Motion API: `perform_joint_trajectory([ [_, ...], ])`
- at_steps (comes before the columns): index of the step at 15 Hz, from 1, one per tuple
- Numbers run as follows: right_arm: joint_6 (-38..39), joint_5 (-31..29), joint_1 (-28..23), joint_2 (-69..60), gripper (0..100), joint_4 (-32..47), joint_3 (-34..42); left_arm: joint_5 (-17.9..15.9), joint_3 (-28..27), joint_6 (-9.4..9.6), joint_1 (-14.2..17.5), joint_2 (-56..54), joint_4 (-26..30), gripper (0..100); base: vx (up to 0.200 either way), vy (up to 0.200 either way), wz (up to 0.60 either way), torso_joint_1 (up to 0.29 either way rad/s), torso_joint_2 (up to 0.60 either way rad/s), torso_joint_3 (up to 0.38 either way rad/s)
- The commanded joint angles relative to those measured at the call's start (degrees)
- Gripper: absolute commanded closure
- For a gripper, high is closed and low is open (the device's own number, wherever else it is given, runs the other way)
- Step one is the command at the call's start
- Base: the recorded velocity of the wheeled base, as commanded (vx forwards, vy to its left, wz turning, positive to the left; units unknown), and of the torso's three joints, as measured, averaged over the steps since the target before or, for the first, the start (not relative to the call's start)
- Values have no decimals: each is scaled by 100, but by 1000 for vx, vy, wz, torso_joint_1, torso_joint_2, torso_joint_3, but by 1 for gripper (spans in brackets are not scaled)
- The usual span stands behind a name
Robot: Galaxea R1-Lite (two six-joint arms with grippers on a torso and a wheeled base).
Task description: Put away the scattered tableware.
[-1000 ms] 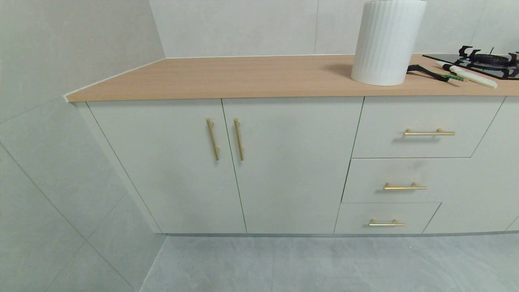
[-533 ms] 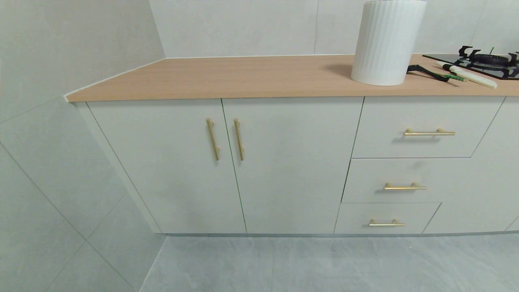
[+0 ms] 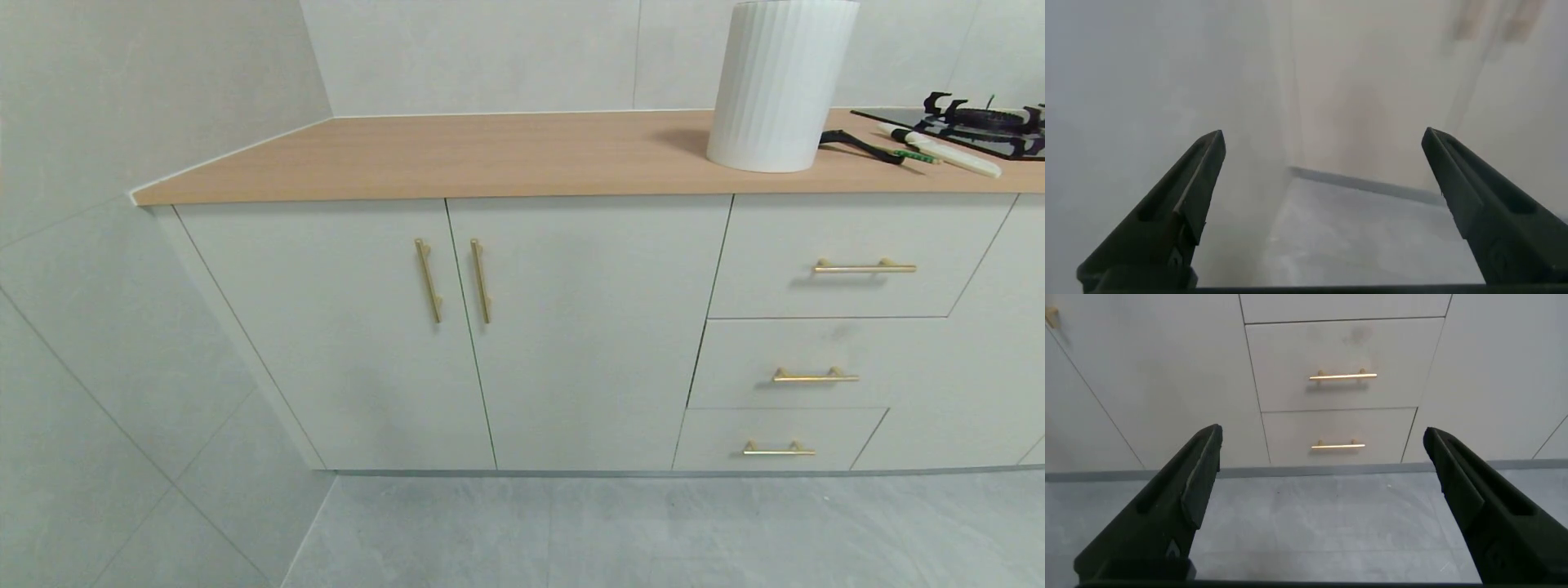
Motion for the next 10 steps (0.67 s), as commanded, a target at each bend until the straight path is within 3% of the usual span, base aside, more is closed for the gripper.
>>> perform_joint_trajectory([
  [1, -25, 5, 0, 16, 0, 7, 0, -241, 10, -4, -2, 2, 0, 0, 0, 0, 0, 0, 0, 0],
  [3, -42, 5, 0, 16, 0, 7, 0, -918, 10, -101, -2, 2, 282, 0, 0, 0, 0, 0, 0, 0],
  [10, -33, -4, 0, 16, 0, 7, 0, -953, 10, -215, -11, 2, 229, 0, 0, 0, 0, 0, 0, 0],
])
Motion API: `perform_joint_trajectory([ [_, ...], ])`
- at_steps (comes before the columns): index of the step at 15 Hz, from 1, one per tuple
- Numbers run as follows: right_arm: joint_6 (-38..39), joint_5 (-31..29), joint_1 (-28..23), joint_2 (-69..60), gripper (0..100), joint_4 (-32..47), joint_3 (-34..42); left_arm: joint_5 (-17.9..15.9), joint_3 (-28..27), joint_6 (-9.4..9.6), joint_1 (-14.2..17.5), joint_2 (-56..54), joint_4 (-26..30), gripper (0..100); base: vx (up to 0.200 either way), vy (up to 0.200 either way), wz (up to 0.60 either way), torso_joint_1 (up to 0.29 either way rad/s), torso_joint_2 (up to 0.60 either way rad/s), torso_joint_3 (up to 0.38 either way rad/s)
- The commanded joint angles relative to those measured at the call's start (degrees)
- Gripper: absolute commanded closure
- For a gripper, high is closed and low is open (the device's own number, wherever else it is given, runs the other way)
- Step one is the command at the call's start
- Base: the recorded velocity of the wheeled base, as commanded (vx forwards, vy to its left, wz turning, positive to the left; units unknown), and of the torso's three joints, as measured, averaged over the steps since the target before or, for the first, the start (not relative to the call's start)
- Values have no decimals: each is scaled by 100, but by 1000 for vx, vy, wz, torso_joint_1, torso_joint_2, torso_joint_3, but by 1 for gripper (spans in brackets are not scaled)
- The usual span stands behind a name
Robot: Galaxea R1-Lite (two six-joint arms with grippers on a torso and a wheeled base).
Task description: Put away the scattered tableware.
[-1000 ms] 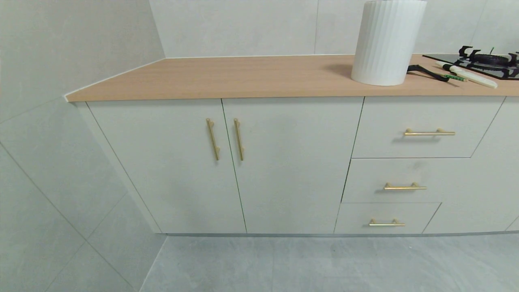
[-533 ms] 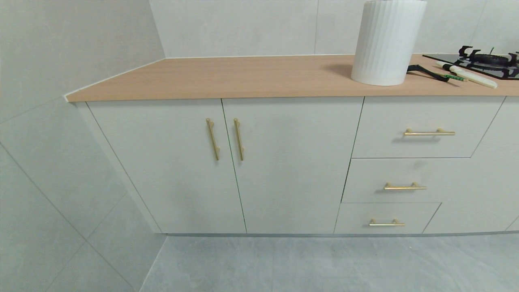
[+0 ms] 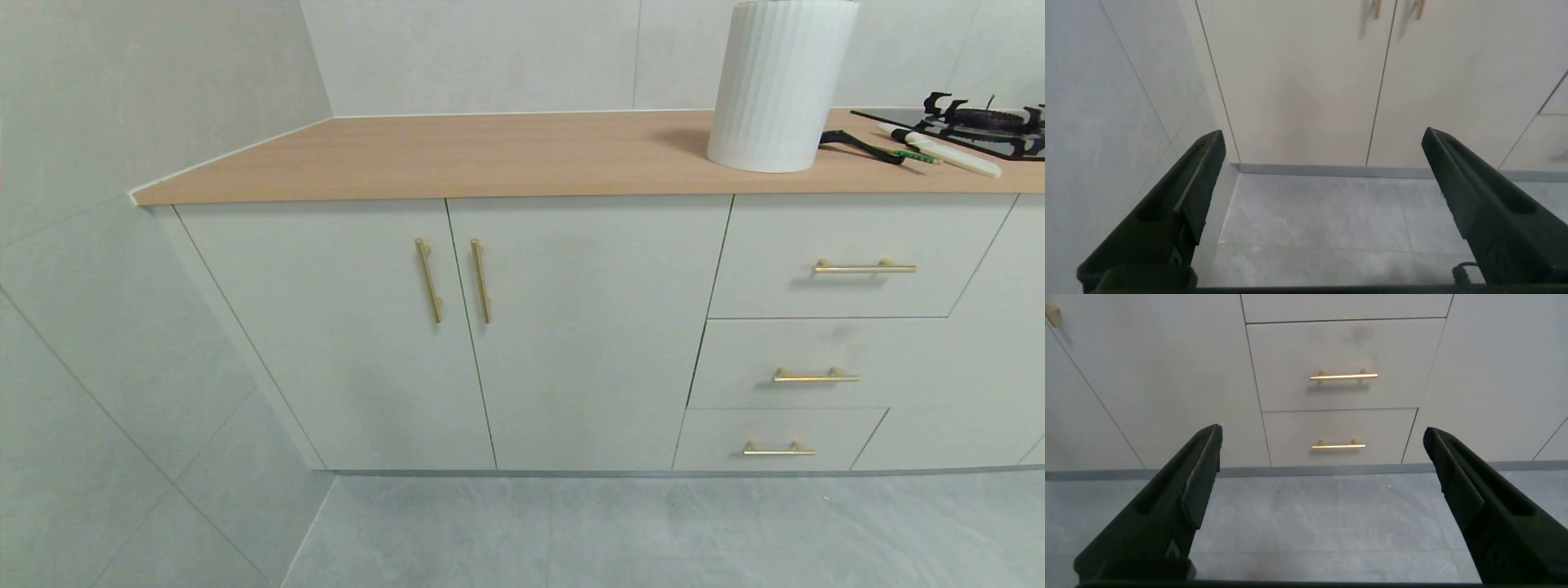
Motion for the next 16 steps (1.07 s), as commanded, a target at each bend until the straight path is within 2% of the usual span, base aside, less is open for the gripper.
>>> perform_joint_trajectory([
  [1, 0, -1, 0, 16, 0, 0, 0, 4, 0, -13, 0, 7, 0, 0, 0, 0, 0, 0, 0, 0],
  [6, 61, 25, 0, 16, 0, -8, 0, 4, 0, -22, 0, 7, 0, 0, 0, 0, 0, 0, 0, 0],
  [16, 70, 25, 0, 16, 0, -8, 0, 4, 0, -31, 0, 7, -9, 0, 0, -200, 0, 4, 3, 1],
])
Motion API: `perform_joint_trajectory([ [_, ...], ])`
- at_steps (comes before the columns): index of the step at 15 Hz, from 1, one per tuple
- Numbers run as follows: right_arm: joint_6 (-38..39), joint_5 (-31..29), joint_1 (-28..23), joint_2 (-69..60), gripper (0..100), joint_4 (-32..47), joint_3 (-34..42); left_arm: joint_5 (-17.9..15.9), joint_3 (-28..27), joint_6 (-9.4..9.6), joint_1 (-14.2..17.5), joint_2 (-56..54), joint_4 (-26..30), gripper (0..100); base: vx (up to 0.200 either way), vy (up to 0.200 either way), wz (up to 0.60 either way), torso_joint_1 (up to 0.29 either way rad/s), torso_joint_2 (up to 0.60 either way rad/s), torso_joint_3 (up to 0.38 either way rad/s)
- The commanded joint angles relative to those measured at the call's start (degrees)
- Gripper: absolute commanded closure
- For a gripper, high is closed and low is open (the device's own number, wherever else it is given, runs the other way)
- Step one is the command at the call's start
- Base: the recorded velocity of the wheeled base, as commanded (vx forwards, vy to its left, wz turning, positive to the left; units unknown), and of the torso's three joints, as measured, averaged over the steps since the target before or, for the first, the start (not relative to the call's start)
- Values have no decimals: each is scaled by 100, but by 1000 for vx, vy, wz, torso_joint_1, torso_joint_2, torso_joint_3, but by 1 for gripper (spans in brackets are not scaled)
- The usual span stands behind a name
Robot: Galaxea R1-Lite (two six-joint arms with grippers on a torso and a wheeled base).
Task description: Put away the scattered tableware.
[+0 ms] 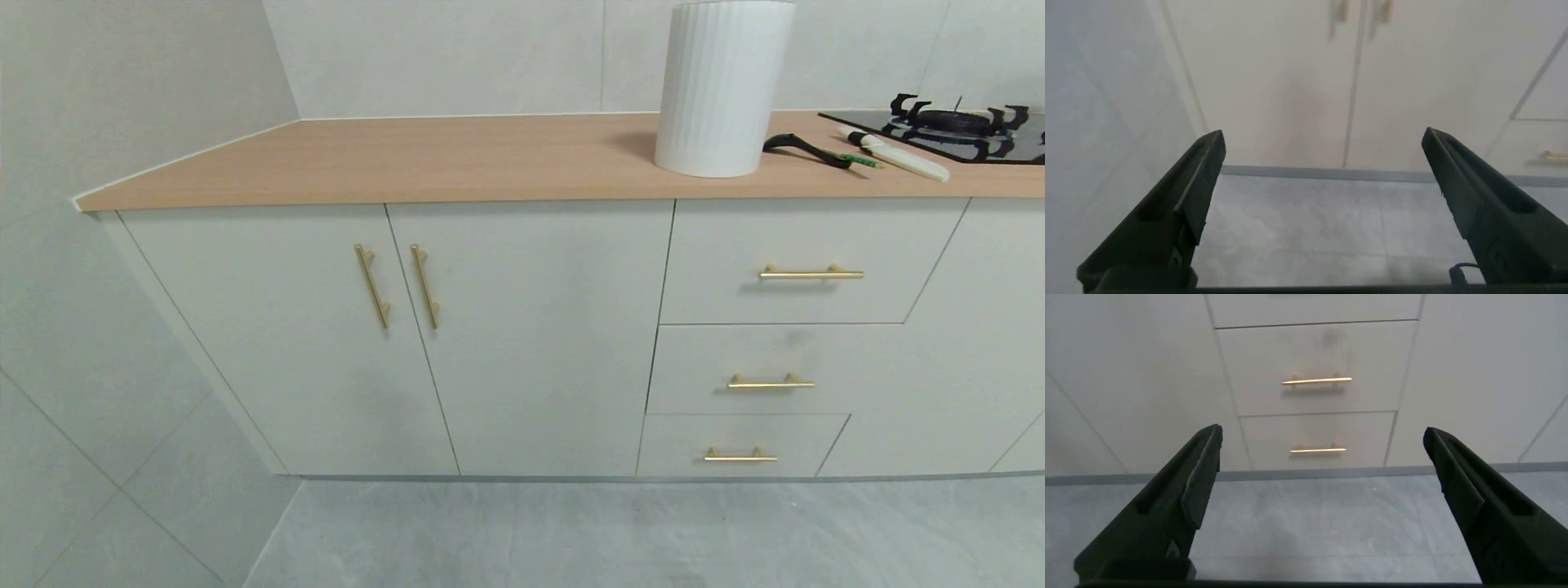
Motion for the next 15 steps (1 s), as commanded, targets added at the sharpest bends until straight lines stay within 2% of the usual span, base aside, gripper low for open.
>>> perform_joint_trajectory([
  [1, -1, -2, 0, 11, 0, -3, 0, 2, 0, -4, 0, 16, 2, 0, 0, -200, 0, 2, 12, -2],
  [4, -1, -2, 0, 11, 0, -3, 0, 2, 0, -4, 0, 7, 2, 0, 0, -200, 0, 2, -1, 2],
  [12, -1, -2, 0, 11, 0, -3, 0, 2, 0, 5, 0, 7, 2, 0, 0, 0, 0, 0, 0, 0],
  [15, -1, -2, 0, 11, 0, -3, 0, 2, 0, 5, 0, 7, 2, 0, 200, 0, 0, -1, 4, 2],
])
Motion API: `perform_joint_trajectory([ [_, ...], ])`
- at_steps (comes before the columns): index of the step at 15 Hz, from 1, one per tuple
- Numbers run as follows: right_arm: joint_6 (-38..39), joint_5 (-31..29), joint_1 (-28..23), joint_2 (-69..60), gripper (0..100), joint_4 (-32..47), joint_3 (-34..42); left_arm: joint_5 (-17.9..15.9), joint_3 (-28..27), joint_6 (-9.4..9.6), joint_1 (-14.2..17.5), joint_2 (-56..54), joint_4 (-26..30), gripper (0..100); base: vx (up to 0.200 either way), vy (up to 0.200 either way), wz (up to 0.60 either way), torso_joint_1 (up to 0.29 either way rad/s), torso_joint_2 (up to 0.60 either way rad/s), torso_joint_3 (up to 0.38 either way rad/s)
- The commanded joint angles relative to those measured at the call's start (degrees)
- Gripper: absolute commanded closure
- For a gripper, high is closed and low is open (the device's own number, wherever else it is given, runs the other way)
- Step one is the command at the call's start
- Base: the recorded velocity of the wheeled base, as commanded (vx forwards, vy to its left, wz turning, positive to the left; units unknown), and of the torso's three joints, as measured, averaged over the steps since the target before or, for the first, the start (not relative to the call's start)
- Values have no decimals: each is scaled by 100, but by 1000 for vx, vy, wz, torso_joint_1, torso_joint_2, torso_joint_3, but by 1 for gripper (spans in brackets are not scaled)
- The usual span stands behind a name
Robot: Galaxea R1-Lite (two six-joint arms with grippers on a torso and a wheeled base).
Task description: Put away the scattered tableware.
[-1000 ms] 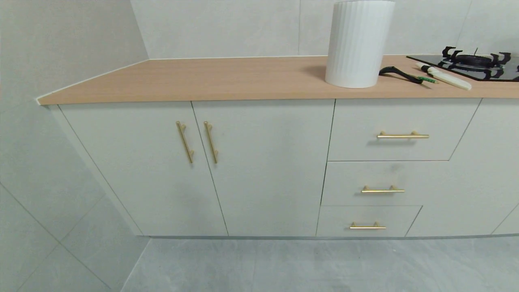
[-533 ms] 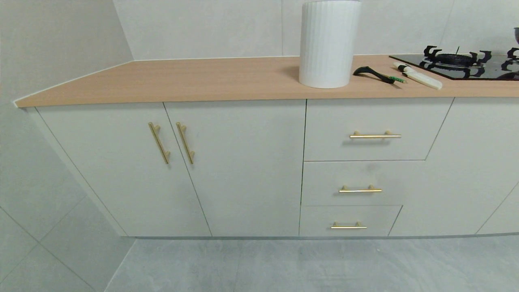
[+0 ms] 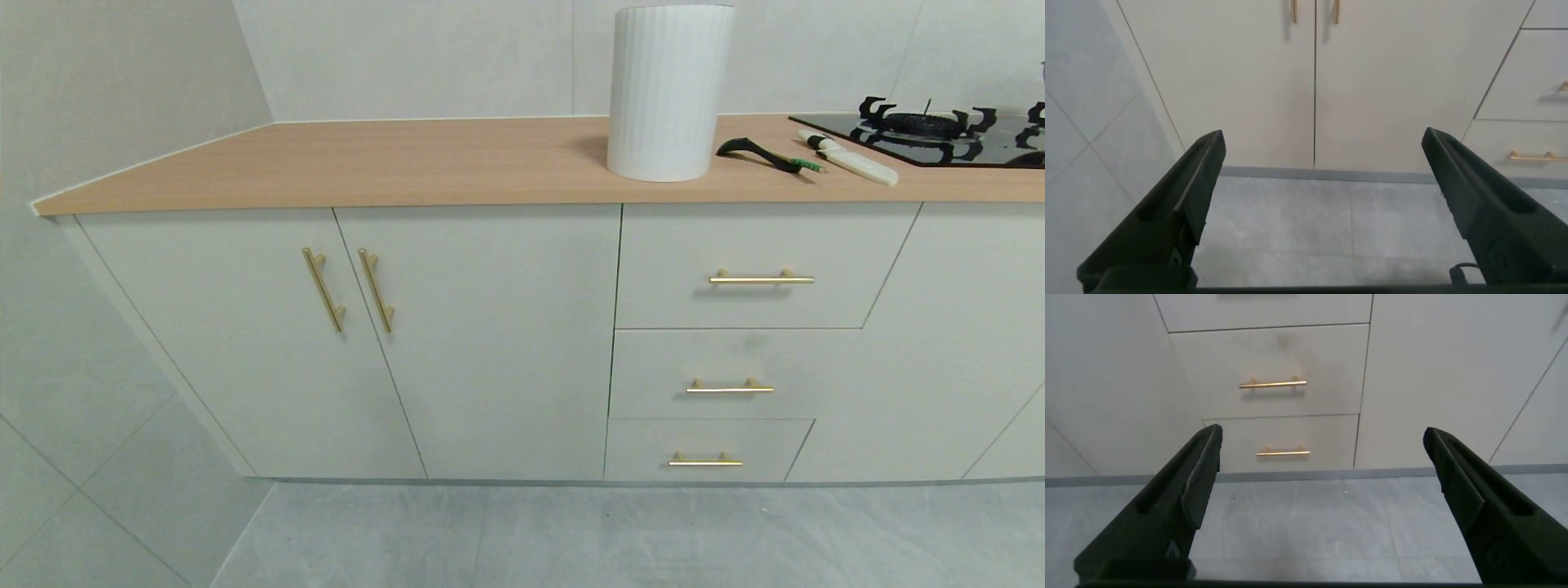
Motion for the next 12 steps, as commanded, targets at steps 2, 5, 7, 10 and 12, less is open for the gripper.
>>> perform_joint_trajectory([
  [2, -1, 1, 0, 7, 0, -2, 0, 2, 2, 0, 0, 16, -2, 0, 200, 0, 0, 5, 2, 2],
  [5, -10, 1, 0, 7, 0, -2, 0, 2, 2, 0, 0, 7, -2, 0, 67, 0, 0, 4, 1, -1],
  [7, -27, 1, 0, 7, 0, -2, 0, 2, 2, 0, 0, 7, -11, 0, 0, 0, 0, 0, 0, 0],
  [10, -36, 1, 0, 7, 0, -2, 0, 2, 2, 0, 0, 7, -2, 0, 0, 0, 0, 0, 0, 0],
  [12, -89, 36, 0, 7, 0, -2, 0, 2, 2, 0, 0, 7, -11, 0, 0, 0, 0, 0, 0, 0],
])
